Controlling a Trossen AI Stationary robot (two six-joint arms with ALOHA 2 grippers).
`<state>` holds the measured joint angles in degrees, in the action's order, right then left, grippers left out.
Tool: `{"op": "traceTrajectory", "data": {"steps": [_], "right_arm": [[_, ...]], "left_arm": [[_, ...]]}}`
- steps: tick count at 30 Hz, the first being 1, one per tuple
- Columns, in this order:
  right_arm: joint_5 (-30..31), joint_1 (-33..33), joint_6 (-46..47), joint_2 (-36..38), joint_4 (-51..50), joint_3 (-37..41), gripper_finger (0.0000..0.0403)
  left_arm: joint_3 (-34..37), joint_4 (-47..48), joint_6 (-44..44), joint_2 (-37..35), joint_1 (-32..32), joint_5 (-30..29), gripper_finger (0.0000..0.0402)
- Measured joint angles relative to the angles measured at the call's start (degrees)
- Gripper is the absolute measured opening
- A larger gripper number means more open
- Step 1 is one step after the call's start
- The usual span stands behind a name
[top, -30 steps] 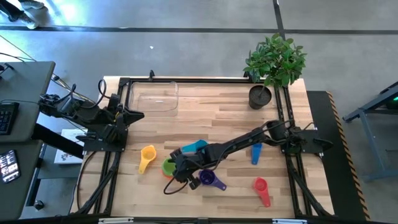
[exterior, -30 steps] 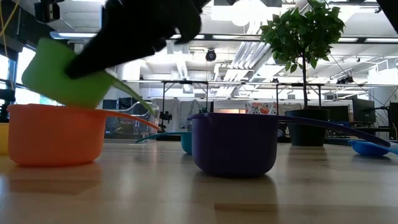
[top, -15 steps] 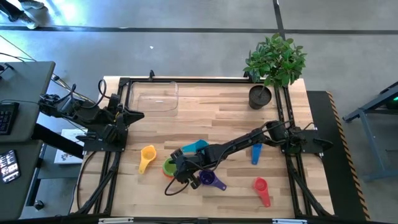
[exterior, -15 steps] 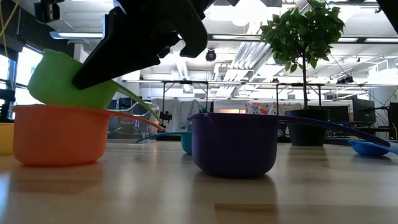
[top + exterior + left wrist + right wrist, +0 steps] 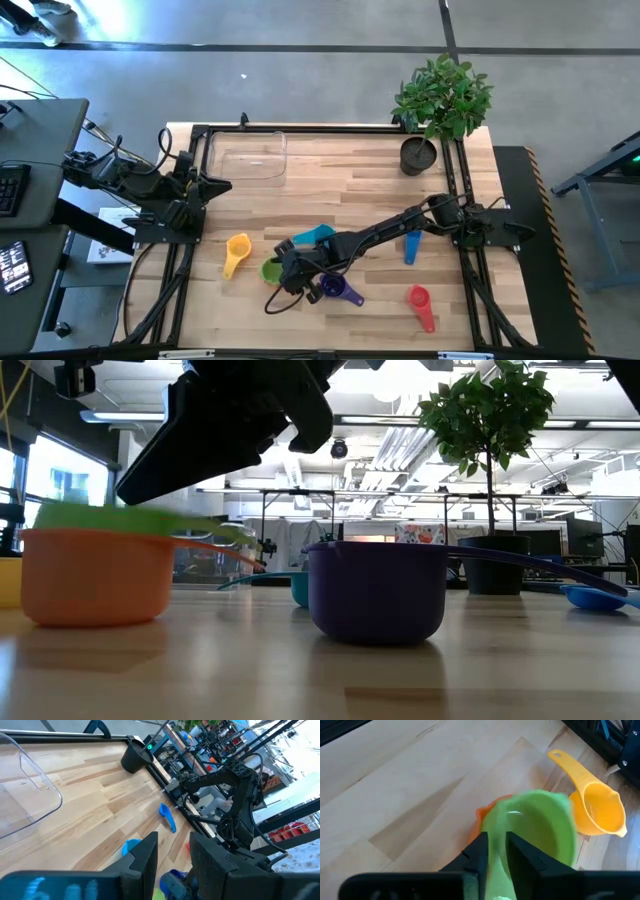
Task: Nest measuring cups in basket
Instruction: Stack the green measuring cup on top of the orange measuring cup, then stack the dark blue measuring cup on top of the green measuring cup
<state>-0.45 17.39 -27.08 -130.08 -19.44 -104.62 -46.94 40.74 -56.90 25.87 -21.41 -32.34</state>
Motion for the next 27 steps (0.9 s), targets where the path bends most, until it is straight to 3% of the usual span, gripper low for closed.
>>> {"op": "traceTrajectory", "data": {"steps": [12, 27], "right_arm": [[5.44, 0.02, 4.32, 1.84, -1.38, 0.00, 0.0071], [12.49, 0.00, 38.75, 4.85, -13.90, 0.00, 0.0071]], "left_arm": [[0.00, 0.19, 0.04, 0.00, -0.01, 0.72, 0.0101], [0.00, 0.65, 5.11, -0.02, 0.01, 9.25, 0.0101]]}}
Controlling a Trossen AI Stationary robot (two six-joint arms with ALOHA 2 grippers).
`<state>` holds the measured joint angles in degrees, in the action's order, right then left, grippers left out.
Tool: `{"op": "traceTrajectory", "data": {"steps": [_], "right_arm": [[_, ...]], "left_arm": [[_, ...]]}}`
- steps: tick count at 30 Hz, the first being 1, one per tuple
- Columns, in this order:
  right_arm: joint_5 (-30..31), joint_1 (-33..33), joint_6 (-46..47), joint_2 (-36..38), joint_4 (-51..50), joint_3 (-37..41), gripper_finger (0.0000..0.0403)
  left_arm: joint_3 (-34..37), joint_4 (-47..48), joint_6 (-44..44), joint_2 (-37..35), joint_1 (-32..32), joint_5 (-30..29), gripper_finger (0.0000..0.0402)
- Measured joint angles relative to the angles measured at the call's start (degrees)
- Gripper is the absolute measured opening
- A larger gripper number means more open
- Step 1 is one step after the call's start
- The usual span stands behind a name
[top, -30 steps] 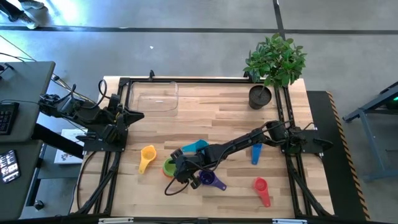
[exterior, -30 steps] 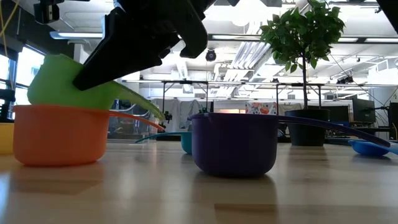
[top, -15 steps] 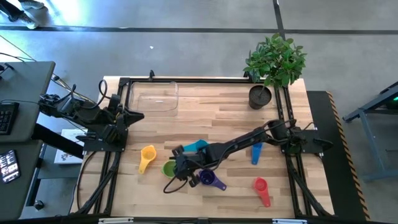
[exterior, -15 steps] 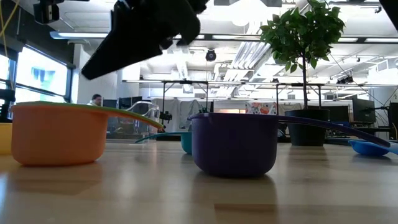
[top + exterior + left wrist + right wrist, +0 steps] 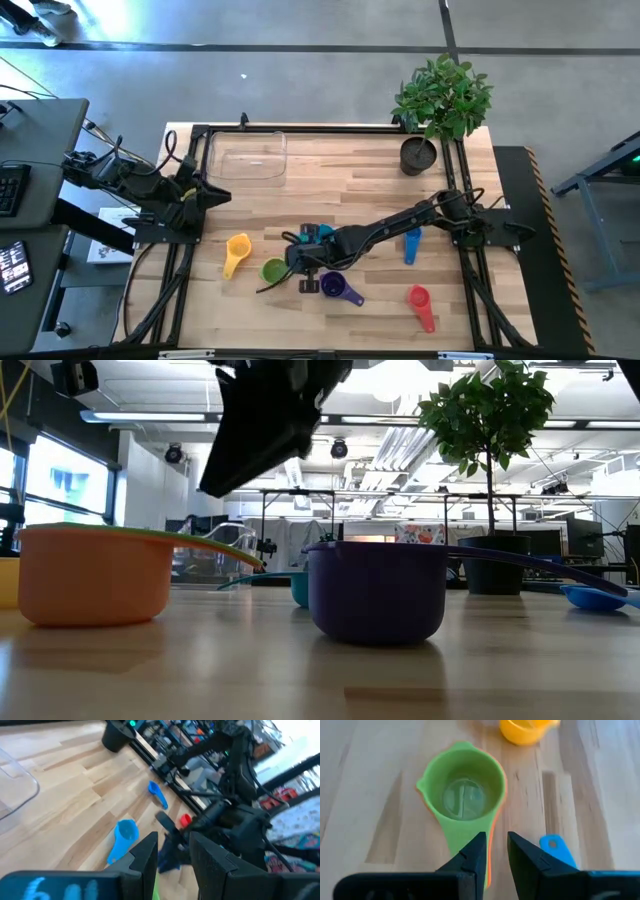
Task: Nest measuring cups in basket
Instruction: Stack the dark blue measuring cup on top of the green measuring cup
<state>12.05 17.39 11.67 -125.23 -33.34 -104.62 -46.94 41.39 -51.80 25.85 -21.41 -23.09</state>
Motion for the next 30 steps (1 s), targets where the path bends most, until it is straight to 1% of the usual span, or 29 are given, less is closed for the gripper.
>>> {"op": "traceTrajectory", "data": {"steps": [4, 7, 13, 17, 22, 25, 28, 30], "right_arm": [[-0.17, 0.34, 11.46, 0.00, -3.82, -0.01, 0.0071], [-0.31, 0.89, 18.29, 0.21, -5.84, -0.02, 0.0071], [-0.45, 2.51, 29.61, 1.93, -9.60, -0.02, 0.0071], [1.36, 3.87, 34.93, 4.24, -13.89, -0.02, 0.0071], [3.73, 5.61, 39.90, 7.08, -22.15, -0.02, 0.0071], [4.04, 6.41, 40.78, 7.97, -25.78, -0.01, 0.0071], [3.32, 7.07, 38.20, 8.33, -29.13, -0.01, 0.0071], [0.98, 7.15, 35.59, 8.33, -30.07, 0.58, 0.0071]], "left_arm": [[0.00, 0.01, 2.26, 0.02, -0.02, 3.39, 0.0101], [0.00, 0.01, 4.21, 0.02, -0.02, 4.63, 0.0101], [0.00, 0.01, 5.61, 0.02, -0.02, 5.01, 0.0101], [0.00, 0.02, 7.16, 0.02, -0.02, 5.04, 0.0101], [0.00, 1.62, 9.80, 0.02, -0.02, 5.02, 0.0101], [0.00, 2.13, 10.44, 0.01, -0.02, 5.00, 0.0101], [0.00, 2.07, 10.44, 0.00, 0.00, 5.00, 0.0101], [0.00, 2.08, 10.50, 0.02, 0.00, 4.98, 0.0101]]}}
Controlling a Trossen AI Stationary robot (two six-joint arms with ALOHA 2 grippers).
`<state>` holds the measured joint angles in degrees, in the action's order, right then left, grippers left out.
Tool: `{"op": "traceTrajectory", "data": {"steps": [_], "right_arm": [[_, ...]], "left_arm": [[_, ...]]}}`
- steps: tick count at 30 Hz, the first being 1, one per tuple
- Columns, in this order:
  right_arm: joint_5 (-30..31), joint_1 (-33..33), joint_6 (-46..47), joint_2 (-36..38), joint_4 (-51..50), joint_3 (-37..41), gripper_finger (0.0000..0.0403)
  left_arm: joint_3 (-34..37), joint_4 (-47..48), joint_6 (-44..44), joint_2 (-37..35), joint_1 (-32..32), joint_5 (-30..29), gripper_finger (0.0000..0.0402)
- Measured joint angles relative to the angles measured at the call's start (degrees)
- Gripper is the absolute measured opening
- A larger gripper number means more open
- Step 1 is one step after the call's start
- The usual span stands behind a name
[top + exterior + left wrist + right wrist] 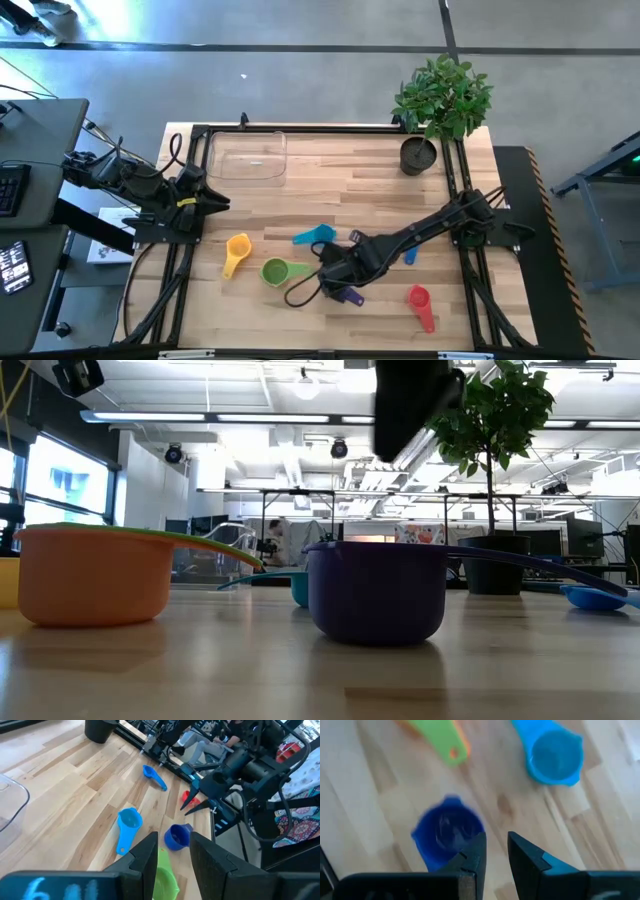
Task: Nest measuring cups in basket
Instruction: Stack the dark blue measuring cup on top of the green measuring cup
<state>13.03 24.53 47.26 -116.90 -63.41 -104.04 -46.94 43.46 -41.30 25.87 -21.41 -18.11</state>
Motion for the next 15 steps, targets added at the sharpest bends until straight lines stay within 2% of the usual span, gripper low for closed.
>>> {"op": "traceTrajectory", "data": {"steps": [7, 15], "right_arm": [[-9.32, -1.42, -5.26, -0.05, 1.67, 5.06, 0.0071], [-13.82, -3.04, -9.37, -0.09, 5.88, 6.42, 0.0071]], "left_arm": [[0.00, 0.00, -0.21, 0.00, 0.00, -0.10, 0.0101], [0.00, -0.01, -0.46, 0.00, 0.00, -0.13, 0.0101]]}}
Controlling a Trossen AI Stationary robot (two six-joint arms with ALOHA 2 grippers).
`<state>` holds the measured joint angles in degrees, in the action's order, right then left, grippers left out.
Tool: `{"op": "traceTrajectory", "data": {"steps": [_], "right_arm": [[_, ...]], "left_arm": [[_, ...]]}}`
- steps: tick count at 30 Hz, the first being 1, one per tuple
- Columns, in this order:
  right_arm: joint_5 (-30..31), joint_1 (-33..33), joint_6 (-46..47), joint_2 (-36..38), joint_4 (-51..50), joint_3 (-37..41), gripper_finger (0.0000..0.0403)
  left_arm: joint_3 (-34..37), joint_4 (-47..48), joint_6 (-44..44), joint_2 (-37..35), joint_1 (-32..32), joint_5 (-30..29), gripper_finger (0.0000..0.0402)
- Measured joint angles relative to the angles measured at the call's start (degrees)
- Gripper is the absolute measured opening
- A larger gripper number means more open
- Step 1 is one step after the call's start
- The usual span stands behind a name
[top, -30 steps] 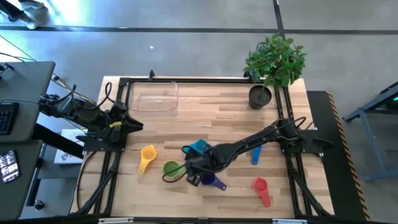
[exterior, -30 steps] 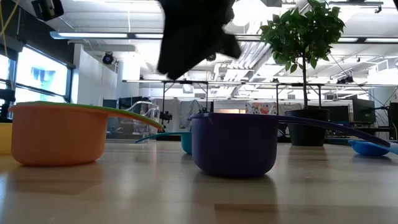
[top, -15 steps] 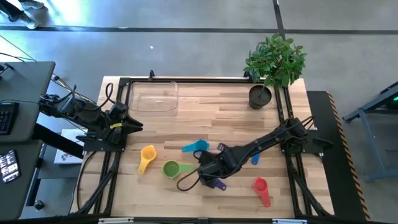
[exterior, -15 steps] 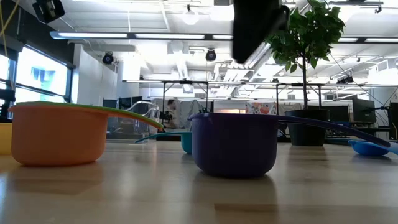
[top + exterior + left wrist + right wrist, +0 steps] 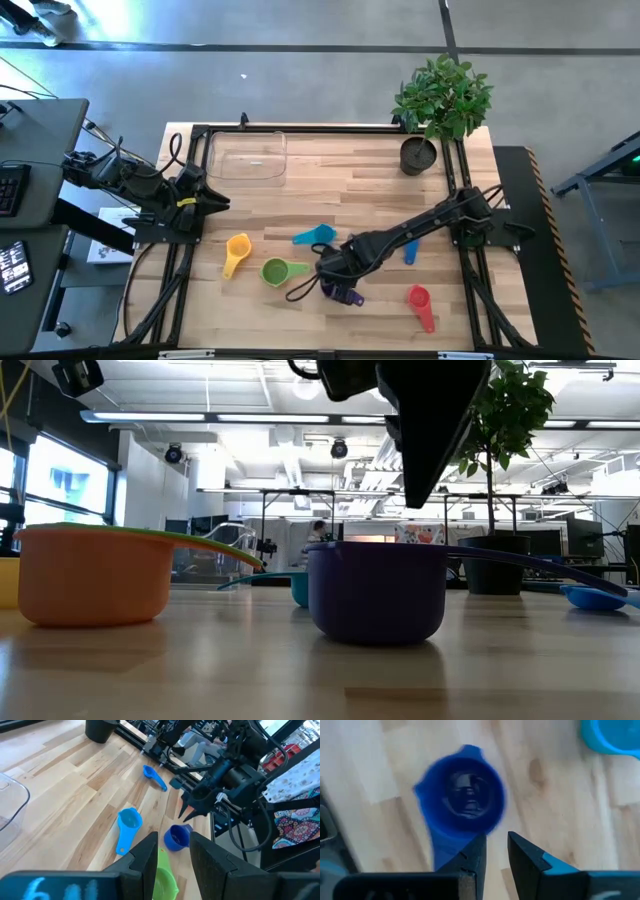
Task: Nest measuring cups in basket
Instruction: Stack the dark blue measuring cup on top of the green measuring cup
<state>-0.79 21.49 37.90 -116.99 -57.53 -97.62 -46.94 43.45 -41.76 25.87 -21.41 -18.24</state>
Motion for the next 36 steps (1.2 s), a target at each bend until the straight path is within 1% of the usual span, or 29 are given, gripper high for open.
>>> {"op": "traceTrajectory", "data": {"steps": [7, 19, 23, 27, 36], "right_arm": [[-0.12, -0.99, -0.45, -0.02, 0.10, 0.00, 0.0071], [-0.57, -1.33, -1.06, -2.80, 3.31, 0.00, 0.0071], [1.40, -1.56, -0.64, -3.34, 3.19, 0.00, 0.0071], [0.98, -2.01, -0.87, -3.70, 4.48, -0.02, 0.0071], [0.08, -1.98, -0.71, -5.48, 4.02, 0.04, 0.0071]], "left_arm": [[0.00, 0.01, -0.02, 0.00, 0.00, -0.20, 0.0101], [0.00, 0.03, -0.02, -0.01, 0.00, -0.54, 0.0101], [0.02, 0.05, -0.04, 0.00, 0.00, -0.73, 0.0101], [0.02, 0.05, -0.07, 0.00, 0.00, -1.15, 0.0101], [0.02, 0.01, -0.13, -0.02, 0.00, -1.49, 0.0101]]}}
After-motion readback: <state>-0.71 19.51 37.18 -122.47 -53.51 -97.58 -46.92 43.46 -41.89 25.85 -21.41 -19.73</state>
